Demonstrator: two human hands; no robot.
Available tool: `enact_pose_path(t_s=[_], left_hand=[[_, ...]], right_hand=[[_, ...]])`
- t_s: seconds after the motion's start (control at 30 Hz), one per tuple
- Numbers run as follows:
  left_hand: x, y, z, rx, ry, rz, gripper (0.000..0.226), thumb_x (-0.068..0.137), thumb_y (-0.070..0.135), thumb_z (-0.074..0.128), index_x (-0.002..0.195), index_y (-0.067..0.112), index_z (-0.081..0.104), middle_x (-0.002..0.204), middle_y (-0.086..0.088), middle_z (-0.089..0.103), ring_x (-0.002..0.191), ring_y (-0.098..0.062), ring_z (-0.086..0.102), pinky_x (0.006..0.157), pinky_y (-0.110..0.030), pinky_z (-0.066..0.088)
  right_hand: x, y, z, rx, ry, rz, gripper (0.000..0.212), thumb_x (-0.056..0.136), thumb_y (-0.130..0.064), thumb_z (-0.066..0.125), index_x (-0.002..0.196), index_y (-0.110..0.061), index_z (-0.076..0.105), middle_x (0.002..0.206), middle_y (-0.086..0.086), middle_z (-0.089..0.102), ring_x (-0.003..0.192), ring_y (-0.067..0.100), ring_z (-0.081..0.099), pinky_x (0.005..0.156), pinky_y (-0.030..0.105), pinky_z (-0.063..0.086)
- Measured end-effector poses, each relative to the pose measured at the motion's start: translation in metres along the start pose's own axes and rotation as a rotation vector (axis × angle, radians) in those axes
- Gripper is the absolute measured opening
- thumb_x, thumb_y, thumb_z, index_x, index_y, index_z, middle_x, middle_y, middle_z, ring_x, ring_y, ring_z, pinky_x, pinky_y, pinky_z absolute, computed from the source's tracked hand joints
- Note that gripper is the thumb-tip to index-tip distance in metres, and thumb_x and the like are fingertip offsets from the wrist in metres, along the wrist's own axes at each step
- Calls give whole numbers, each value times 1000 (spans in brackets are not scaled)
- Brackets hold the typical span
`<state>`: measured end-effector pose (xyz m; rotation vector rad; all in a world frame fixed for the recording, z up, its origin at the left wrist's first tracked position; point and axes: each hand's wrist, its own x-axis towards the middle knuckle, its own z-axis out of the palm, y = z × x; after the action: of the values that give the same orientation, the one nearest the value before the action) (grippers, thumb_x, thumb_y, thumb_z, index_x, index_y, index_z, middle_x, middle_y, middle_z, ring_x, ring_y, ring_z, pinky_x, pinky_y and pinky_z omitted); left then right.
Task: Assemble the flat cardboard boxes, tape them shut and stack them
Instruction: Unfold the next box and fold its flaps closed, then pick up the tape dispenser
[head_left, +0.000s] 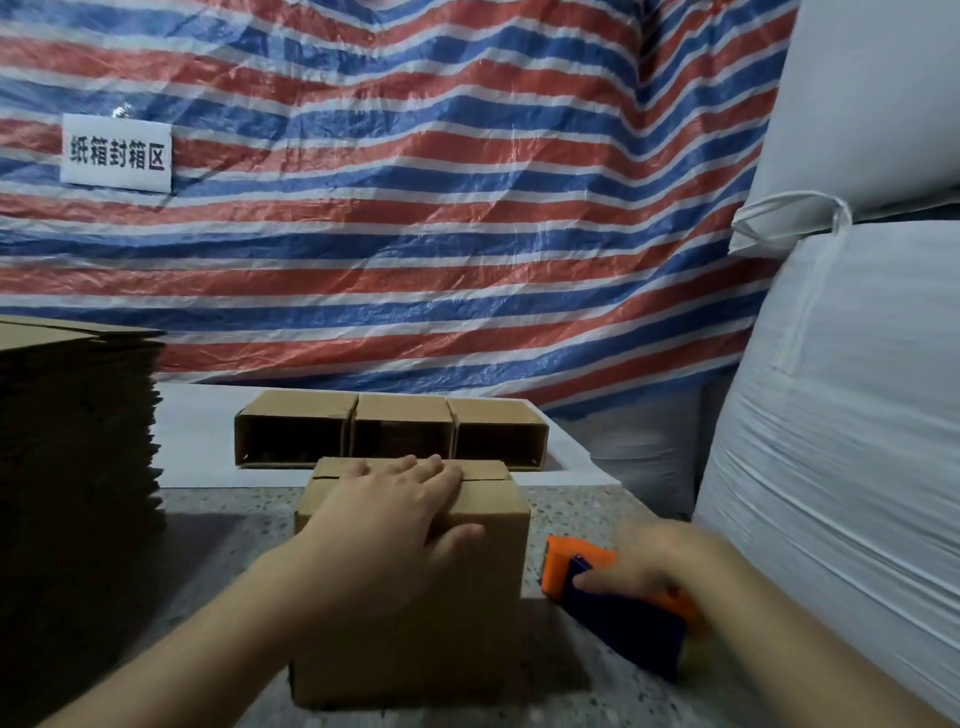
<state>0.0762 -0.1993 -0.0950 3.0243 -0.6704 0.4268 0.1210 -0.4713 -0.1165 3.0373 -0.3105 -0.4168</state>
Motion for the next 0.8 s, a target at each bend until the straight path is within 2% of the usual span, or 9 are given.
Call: enact_pose_path(t_s=[0.07,0.17,0.33,0.47,0.6,0.67,0.73,0.8], left_hand=[[0,1,-1,11,-8,-2,72,91,72,22,154,39,12,163,11,16,150,-14,15,122,-47,15],[0,2,-2,15,-4,-1,72,92,72,22,154,38,13,163,11,17,150,-14,16,121,-46,16],[-1,3,-2,27,-14,0,72,93,71,22,155,36,12,163,9,16,150,-15,15,122,-47,16],[-2,4,-3,35,-7,4,71,94,70,23,155,35,13,163,9,16,151,-15,15,122,-48,16],[-2,3,-1,18,-12,10,71,95,69,23,155,34,13,164,8,16,151,-16,13,123,-48,13],[-1,1,0,-2,-8,18,71,94,70,21,155,34,15,163,8,18,151,-16,14,122,-48,12],[1,-1,2,-20,-5,14,72,93,72,17,155,35,16,163,9,19,150,-16,14,122,-49,10],[3,-2,6,-35,-3,7,74,91,75,15,154,35,16,162,9,19,150,-15,14,121,-50,10]], right_hand=[[4,0,16,-24,56,20,72,84,-75,56,129,-19,60,119,4,65,103,19,61,90,32,50],[12,1,36,64,91,62,61,84,-73,58,117,-22,63,91,-2,62,88,14,62,75,29,50],[20,6,58,225,210,70,54,85,-70,58,116,-27,63,93,-5,64,83,11,63,77,28,55],[17,8,64,196,322,47,42,89,-68,52,97,-28,61,80,-9,59,76,10,60,59,26,44],[1,9,24,394,611,-68,35,93,-63,53,81,-29,54,75,-10,59,67,6,57,51,24,37],[-9,5,-16,581,694,-148,39,93,-60,55,77,-25,59,72,-4,64,65,12,61,52,27,39],[-21,-4,-56,803,702,-254,45,93,-57,58,76,-16,67,65,2,70,63,19,66,56,30,46],[-32,-19,-86,1014,617,-352,46,93,-56,60,80,-13,69,60,-2,71,56,12,67,55,28,48]])
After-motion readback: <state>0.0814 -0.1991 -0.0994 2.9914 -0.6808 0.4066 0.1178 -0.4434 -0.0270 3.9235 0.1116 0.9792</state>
